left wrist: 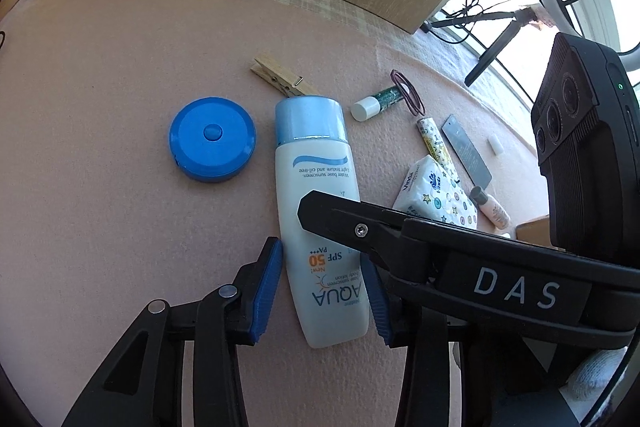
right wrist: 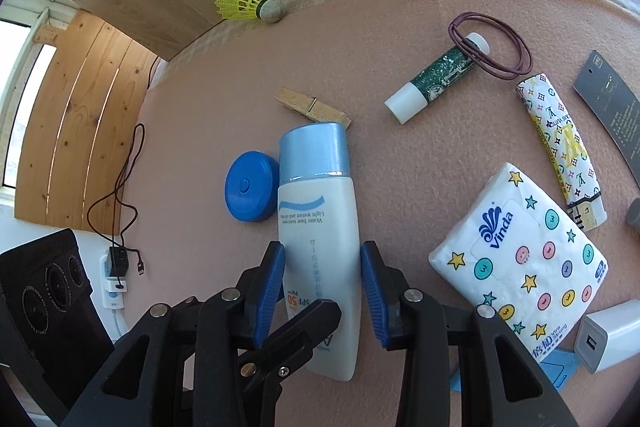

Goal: Organize objects
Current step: 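Carry the AQUA bottle with the right tool into the cardboard box and release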

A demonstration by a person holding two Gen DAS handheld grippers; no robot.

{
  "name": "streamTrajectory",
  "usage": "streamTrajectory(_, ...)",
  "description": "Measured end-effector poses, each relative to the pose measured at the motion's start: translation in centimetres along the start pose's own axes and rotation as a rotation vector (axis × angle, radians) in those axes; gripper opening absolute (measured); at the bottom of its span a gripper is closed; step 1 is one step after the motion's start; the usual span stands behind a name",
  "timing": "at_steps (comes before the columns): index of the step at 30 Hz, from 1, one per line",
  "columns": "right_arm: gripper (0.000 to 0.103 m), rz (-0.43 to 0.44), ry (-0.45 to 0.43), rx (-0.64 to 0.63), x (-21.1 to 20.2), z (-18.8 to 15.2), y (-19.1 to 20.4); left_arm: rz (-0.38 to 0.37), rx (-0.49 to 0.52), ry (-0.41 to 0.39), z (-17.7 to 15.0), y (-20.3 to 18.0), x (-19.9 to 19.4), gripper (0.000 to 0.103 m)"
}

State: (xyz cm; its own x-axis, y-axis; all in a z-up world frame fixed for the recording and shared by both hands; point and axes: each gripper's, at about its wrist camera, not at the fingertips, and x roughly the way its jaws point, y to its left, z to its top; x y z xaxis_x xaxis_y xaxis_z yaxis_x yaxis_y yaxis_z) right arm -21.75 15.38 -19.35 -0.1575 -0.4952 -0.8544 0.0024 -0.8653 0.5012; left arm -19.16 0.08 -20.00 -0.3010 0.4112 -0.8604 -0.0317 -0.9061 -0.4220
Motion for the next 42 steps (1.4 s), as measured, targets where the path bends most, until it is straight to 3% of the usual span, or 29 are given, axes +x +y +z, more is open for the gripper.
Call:
streamTrajectory(10, 0.034, 0.019, -0.056, 0.048, -2.7, -3.4, -0.1, -0.009, 0.06, 0.008, -2.5, -1.2, -2.2, 0.045)
streamTrajectory(18, 0.033, 0.047, -0.14, 0.076, -7.9, -6.0, -1.1, -0.019, 0.136, -0.037, -4.5, -5.9, -5.4, 0.045)
streamTrajectory(29, 0.033, 0.017, -0.258, 0.138, -17.9, -10.3, -7.9, -0.097, 0.273, -0.052, -7.6, -18.8, -5.8, 0.045)
streamTrajectory(42, 0.033, -0.062, -0.357, 0.264, -26.7, -15.1, -19.4, -0.191, 0.422, 0.007, -12.0, -34.2, -1.0, 0.045)
